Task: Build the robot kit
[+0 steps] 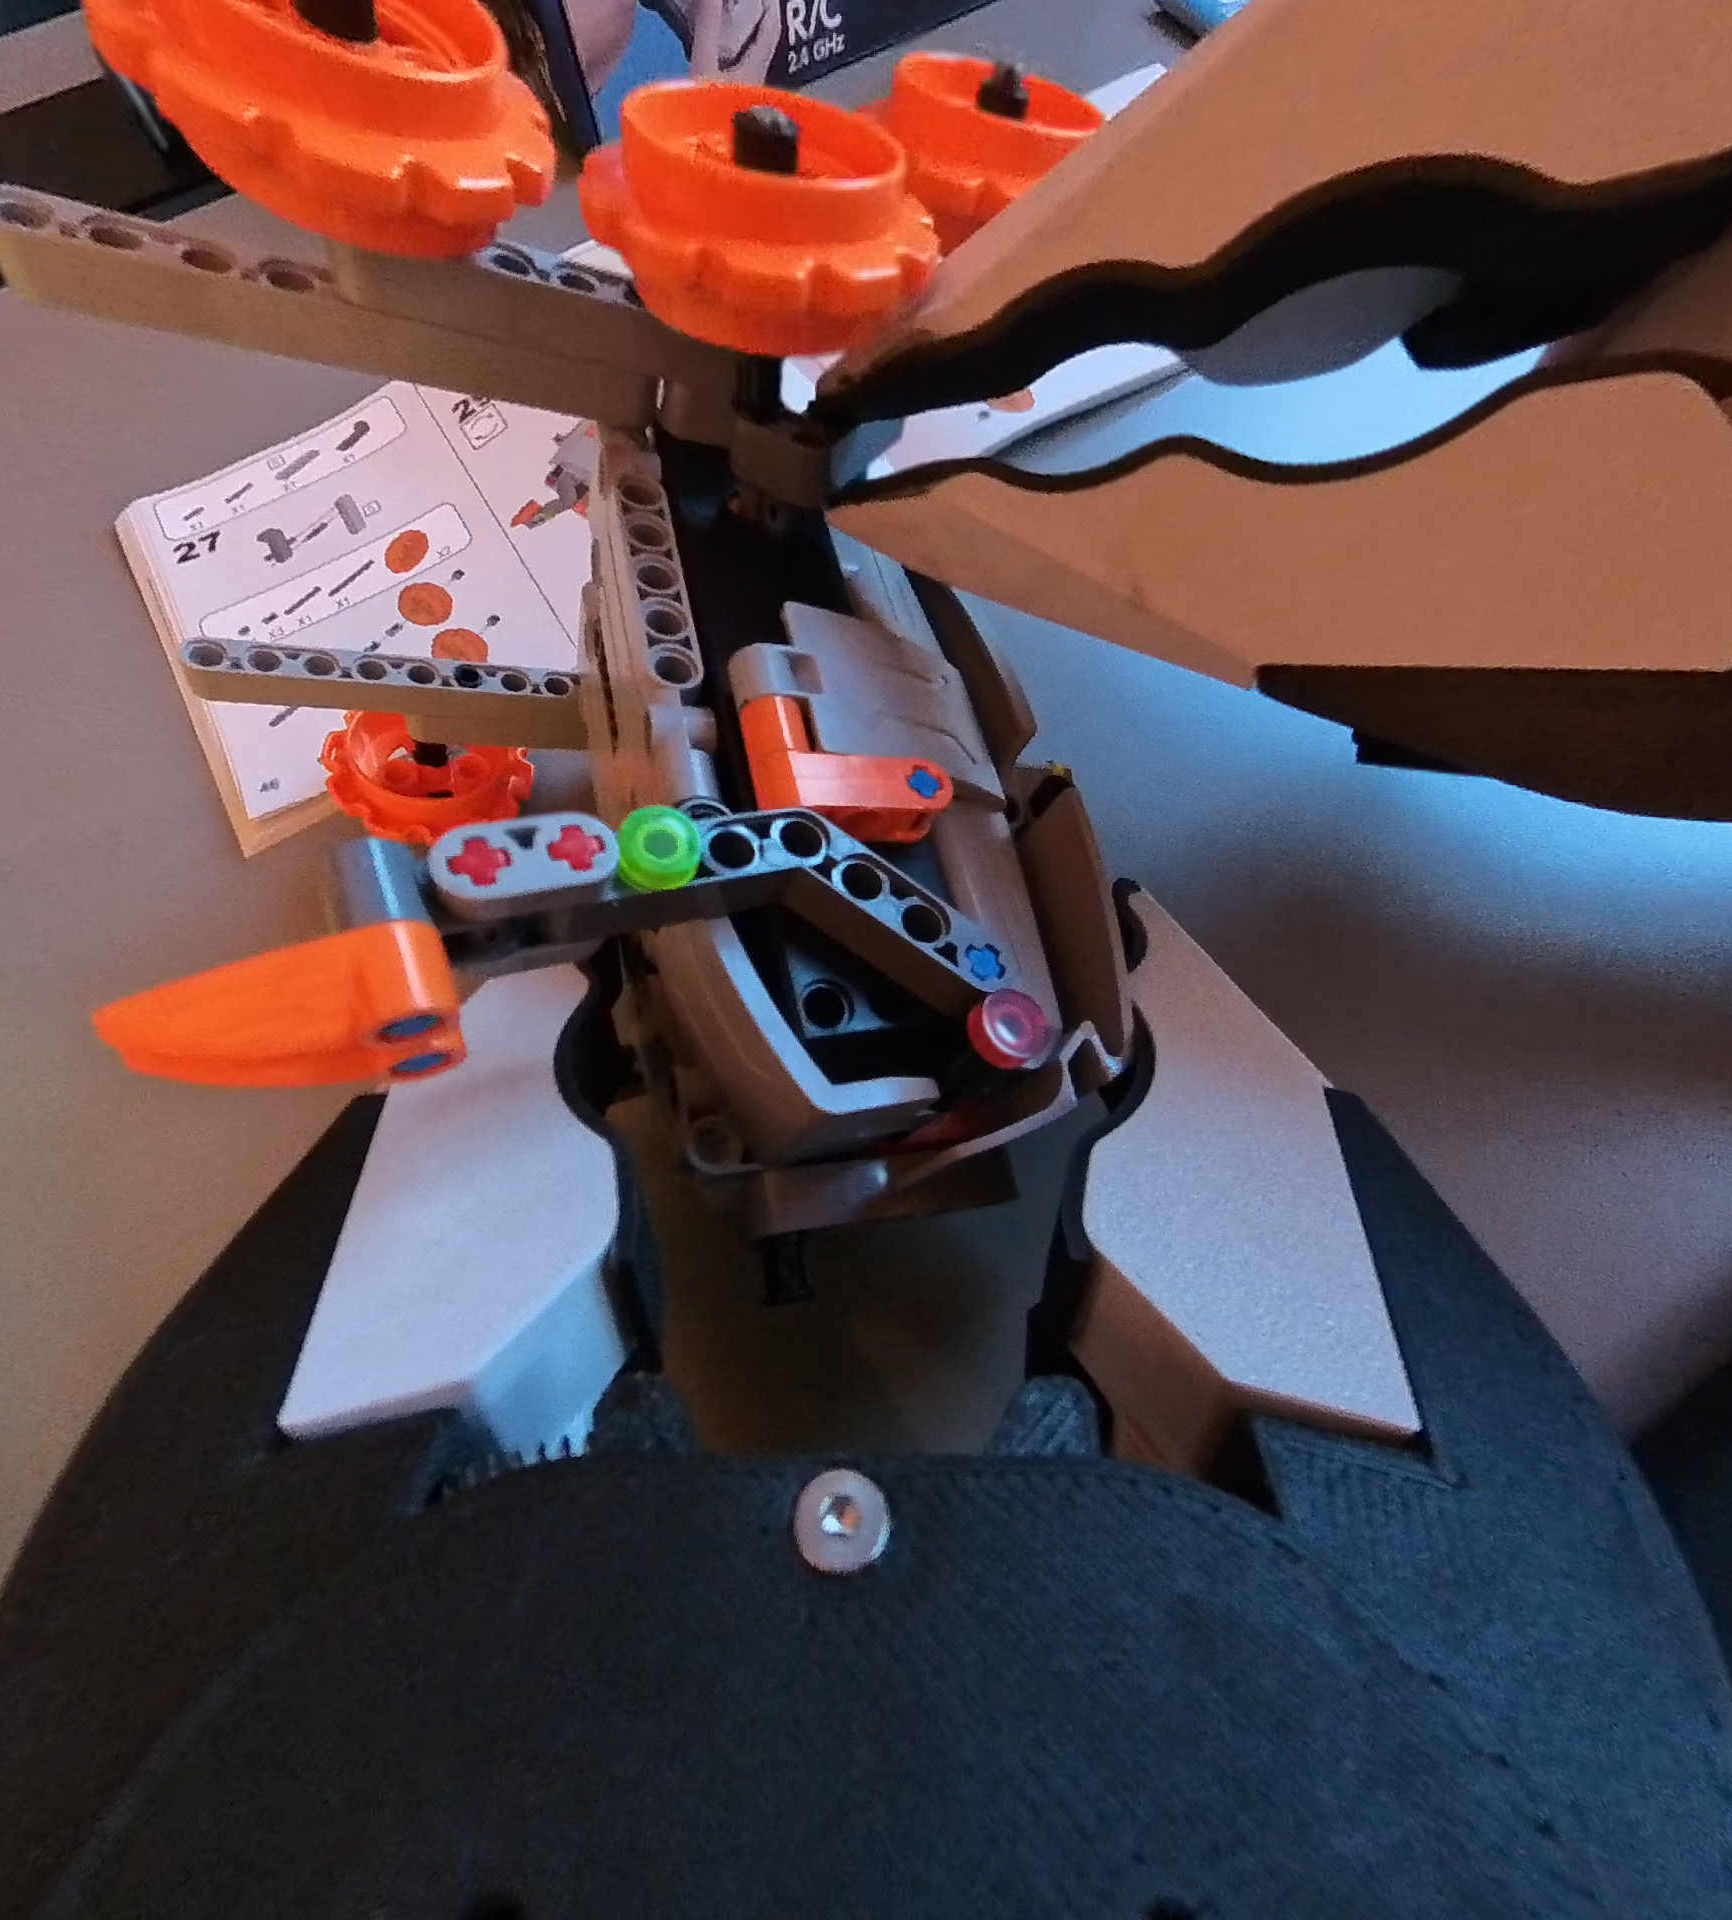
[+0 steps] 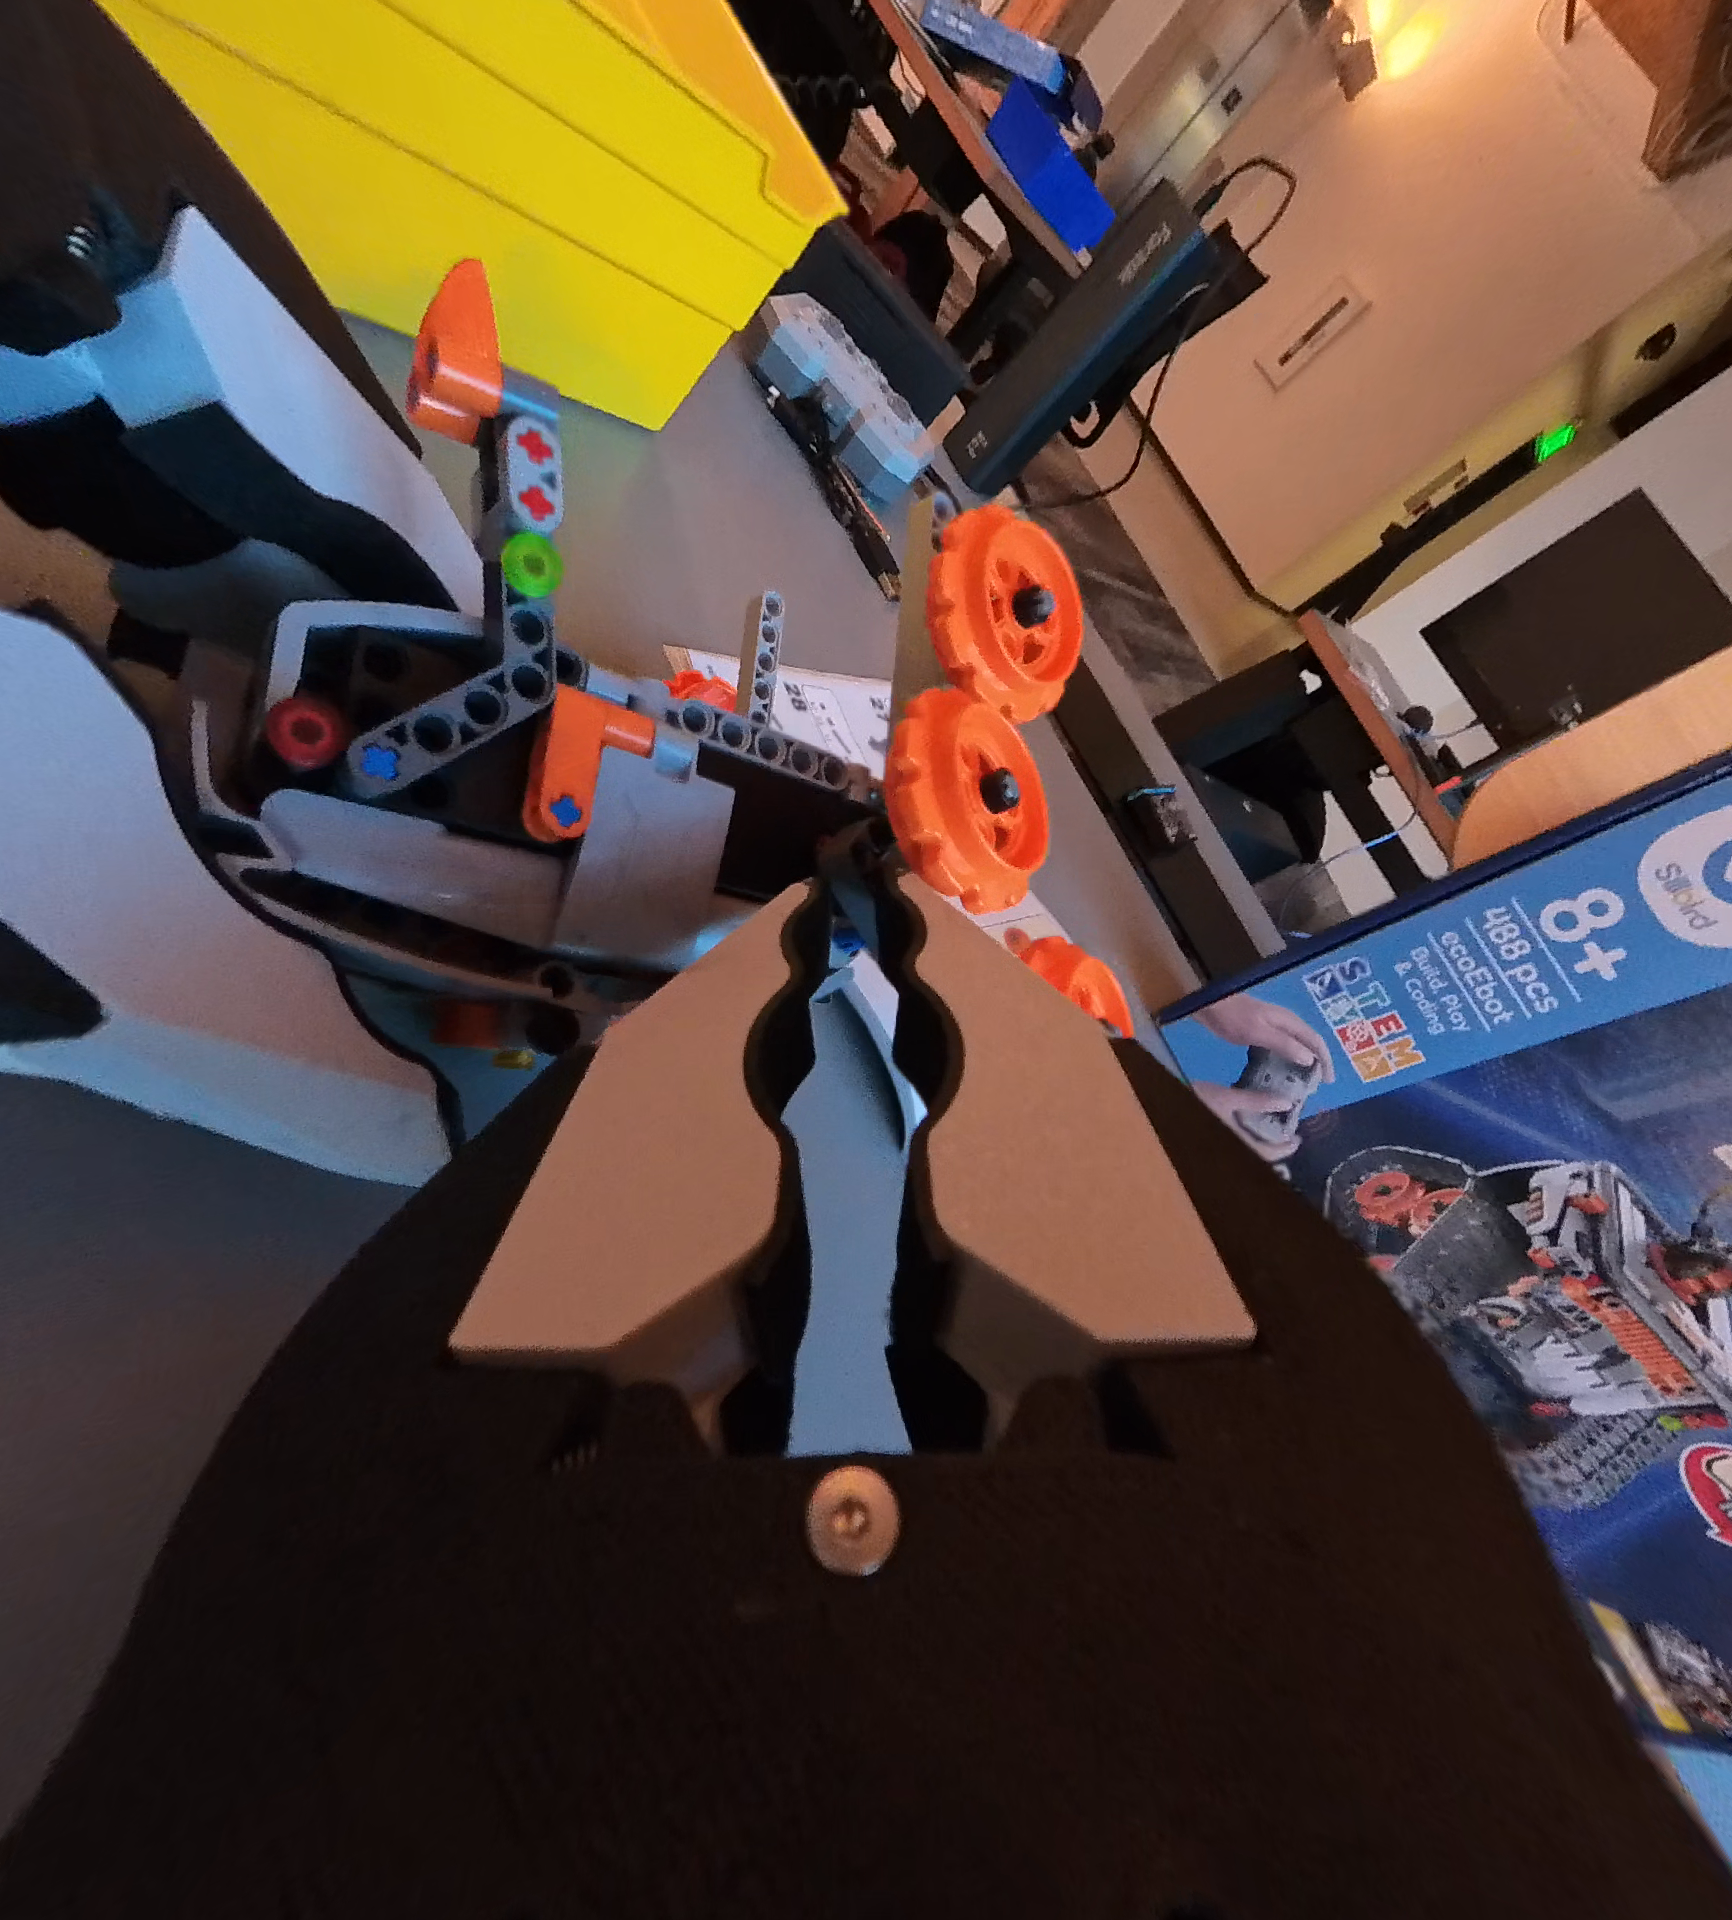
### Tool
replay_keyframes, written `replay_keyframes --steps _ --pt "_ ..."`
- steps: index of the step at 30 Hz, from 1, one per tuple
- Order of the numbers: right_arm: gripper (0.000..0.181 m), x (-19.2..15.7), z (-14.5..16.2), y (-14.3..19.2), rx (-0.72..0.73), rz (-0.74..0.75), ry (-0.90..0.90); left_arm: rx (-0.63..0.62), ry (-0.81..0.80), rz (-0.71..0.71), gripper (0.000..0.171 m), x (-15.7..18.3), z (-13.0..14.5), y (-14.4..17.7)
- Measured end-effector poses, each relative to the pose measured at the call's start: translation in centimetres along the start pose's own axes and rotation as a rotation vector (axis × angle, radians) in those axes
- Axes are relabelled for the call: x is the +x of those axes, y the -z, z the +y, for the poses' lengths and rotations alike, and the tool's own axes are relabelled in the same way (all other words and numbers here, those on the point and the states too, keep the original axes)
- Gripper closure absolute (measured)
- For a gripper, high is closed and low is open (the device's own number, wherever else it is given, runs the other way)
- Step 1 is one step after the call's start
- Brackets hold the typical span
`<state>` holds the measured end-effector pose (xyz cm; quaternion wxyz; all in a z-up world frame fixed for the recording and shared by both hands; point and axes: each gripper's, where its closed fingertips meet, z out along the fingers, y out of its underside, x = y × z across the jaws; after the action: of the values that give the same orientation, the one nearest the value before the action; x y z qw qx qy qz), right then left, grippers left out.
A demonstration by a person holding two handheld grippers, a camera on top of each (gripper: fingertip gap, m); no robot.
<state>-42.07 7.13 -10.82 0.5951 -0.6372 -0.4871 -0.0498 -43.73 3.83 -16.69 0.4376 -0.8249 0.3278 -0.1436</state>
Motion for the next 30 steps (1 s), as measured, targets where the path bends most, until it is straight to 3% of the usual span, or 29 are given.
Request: replay_keyframes --steps 27,30 --pt "0.175 0.04 0.49 -0.4 -0.089 0.005 -0.016 -0.036 0.001 -0.02 0.081 -0.17 0.1 -0.15" --pt "0.175 0.03 0.47 -0.38 -0.097 0.014 0.068 -0.035 0.0 -0.021 0.081 -0.18 0.12 -0.15"
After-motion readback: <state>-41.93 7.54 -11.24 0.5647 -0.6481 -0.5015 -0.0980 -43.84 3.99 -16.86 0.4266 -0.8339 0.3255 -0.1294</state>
